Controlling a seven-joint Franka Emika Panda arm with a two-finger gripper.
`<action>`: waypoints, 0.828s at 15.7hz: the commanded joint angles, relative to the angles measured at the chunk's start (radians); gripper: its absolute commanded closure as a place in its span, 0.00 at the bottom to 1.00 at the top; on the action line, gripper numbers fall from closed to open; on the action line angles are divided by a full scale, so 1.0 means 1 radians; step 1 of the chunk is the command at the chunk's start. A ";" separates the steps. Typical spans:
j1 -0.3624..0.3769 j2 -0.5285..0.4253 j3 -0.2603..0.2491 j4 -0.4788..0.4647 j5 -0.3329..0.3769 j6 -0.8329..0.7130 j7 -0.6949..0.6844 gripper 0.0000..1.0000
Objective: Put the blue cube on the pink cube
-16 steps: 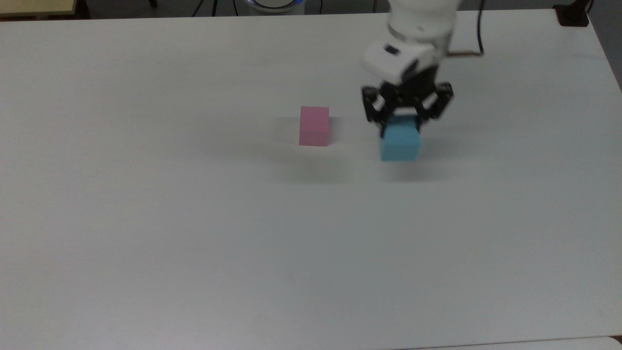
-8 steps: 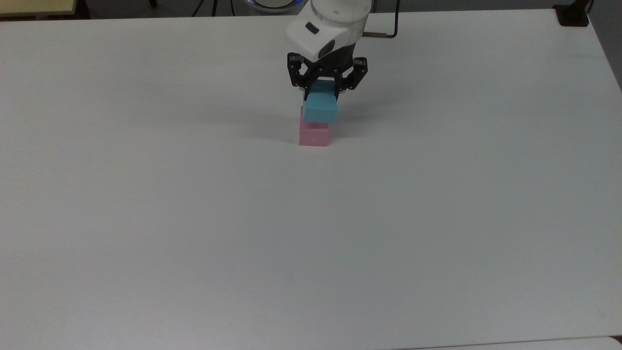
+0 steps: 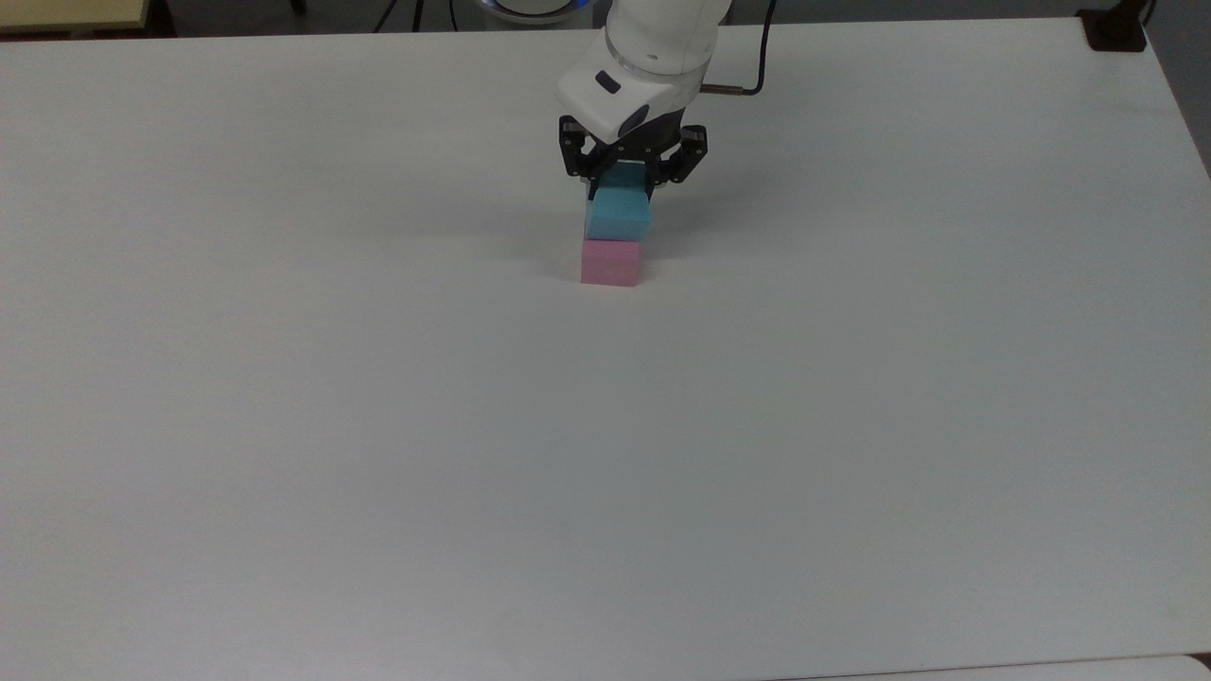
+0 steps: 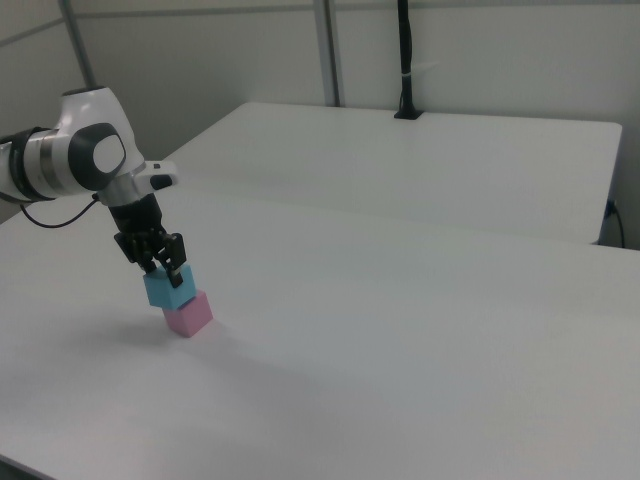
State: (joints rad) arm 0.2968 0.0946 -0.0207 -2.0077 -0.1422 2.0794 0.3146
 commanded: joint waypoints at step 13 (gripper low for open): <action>-0.056 -0.050 0.007 0.081 -0.014 -0.166 0.123 0.00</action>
State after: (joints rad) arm 0.2741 0.1128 -0.0207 -1.9835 -0.1423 2.0473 0.4247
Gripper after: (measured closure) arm 0.000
